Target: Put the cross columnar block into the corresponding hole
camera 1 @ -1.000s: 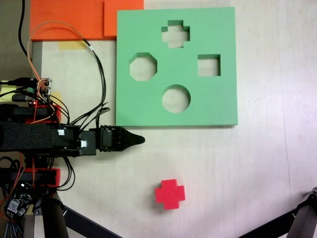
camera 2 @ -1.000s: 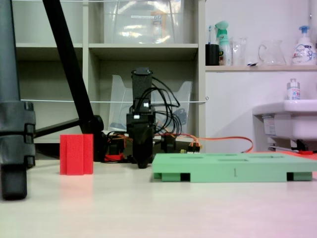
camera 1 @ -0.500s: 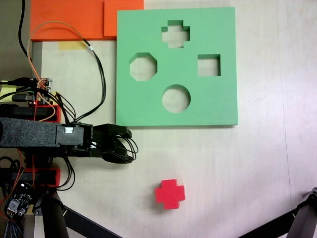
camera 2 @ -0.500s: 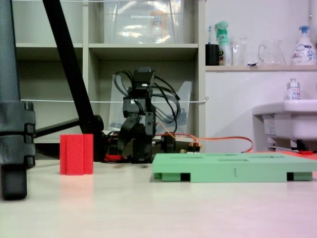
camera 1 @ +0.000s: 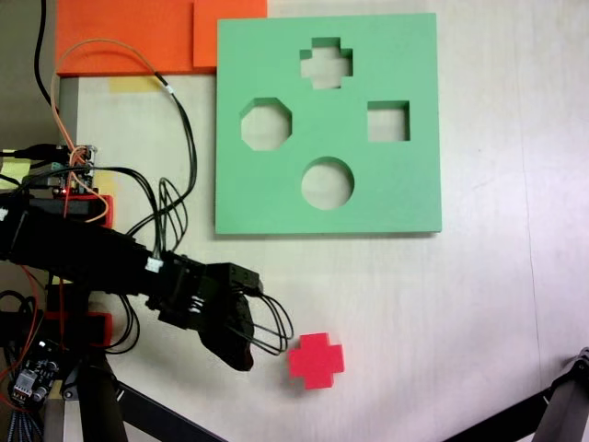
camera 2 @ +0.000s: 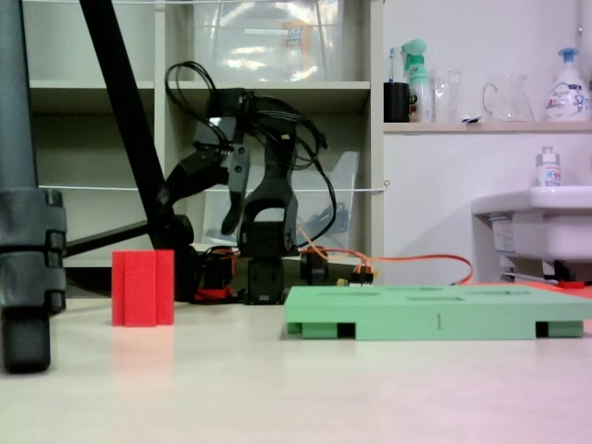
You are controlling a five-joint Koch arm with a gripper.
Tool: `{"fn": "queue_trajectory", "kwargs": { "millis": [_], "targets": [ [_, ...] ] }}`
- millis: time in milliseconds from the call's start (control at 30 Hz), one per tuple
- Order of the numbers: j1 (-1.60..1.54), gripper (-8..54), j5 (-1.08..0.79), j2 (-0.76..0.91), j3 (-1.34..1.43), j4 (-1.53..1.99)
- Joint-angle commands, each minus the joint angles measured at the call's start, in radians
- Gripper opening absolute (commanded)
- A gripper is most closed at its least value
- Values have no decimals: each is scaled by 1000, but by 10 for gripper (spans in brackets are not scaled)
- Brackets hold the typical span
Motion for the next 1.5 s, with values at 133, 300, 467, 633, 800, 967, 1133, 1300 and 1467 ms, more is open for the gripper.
{"fn": "queue_trajectory", "kwargs": {
  "millis": [133, 300, 467, 633, 800, 967, 1133, 1300, 1467],
  "targets": [
    [34, 521, -29, -156, -196, 17],
    [38, 520, -89, -314, -307, 25],
    [43, 521, -94, -419, -345, 12],
    [41, 521, -103, -499, -374, 6],
    [60, 520, -146, -552, -410, 6],
    [63, 520, -149, -578, -430, 6],
    [63, 520, -146, -629, -454, 5],
    [74, 455, -137, -695, -462, 6],
    [95, 322, -64, -752, -440, 80]
  ]
}}
